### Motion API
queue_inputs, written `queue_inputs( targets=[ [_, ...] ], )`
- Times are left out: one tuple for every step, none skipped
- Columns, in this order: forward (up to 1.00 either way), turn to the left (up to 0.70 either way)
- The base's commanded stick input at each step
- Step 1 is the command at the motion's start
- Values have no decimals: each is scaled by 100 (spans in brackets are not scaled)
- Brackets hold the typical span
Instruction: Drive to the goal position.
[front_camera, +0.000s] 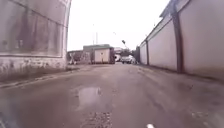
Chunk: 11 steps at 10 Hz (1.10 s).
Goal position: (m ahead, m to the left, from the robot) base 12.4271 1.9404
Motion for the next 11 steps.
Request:
queue_inputs(
  targets=[
    [70,0],
    [70,-11],
    [70,-28],
    [70,-4],
    [70,0],
    [70,-2],
    [70,-20],
    [70,-30],
    [70,-35],
    [70,-35],
    [70,-24]
  ],
)
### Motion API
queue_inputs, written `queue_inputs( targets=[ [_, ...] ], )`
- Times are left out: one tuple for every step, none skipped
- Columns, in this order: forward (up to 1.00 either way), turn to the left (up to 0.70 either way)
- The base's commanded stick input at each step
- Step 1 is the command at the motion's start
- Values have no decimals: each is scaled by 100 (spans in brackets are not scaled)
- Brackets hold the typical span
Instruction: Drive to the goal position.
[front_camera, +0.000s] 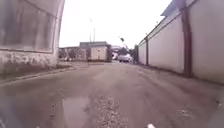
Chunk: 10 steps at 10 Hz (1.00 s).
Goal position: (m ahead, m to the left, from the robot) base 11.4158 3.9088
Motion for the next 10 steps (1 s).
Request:
queue_inputs(
  targets=[
    [70,-2],
    [70,-7],
    [70,-35],
    [70,-35],
    [70,-35],
    [70,-35],
    [70,0],
    [70,0],
    [70,0],
    [70,0]
  ],
)
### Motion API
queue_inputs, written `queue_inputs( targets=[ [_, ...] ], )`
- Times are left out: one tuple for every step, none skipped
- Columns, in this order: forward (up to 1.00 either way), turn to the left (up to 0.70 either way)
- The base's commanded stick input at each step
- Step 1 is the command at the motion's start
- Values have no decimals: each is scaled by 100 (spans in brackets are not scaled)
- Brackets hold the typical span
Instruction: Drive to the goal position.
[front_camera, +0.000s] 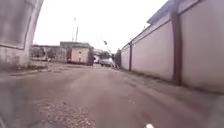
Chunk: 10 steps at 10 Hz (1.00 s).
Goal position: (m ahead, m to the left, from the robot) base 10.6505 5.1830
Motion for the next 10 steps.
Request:
queue_inputs(
  targets=[
    [70,0],
    [70,0],
    [70,0],
    [70,0],
    [70,0],
    [70,0],
    [70,17],
    [70,35],
    [70,35],
    [70,35]
  ],
)
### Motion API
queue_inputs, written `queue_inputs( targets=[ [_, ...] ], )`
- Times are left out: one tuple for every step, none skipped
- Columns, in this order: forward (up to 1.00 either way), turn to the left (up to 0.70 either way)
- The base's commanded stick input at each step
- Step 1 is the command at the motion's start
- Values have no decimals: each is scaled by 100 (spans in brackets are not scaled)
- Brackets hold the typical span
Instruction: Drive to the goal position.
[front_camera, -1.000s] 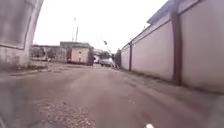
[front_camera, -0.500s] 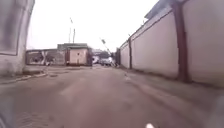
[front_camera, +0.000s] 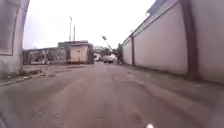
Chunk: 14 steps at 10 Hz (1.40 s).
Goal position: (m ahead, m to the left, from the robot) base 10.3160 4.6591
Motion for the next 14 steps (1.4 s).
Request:
queue_inputs(
  targets=[
    [70,0],
    [70,0],
    [70,0],
    [70,0],
    [70,0],
    [70,0],
    [70,0],
    [70,20],
    [70,35],
    [70,35],
    [70,19],
    [70,0],
    [70,0],
    [70,0]
  ],
)
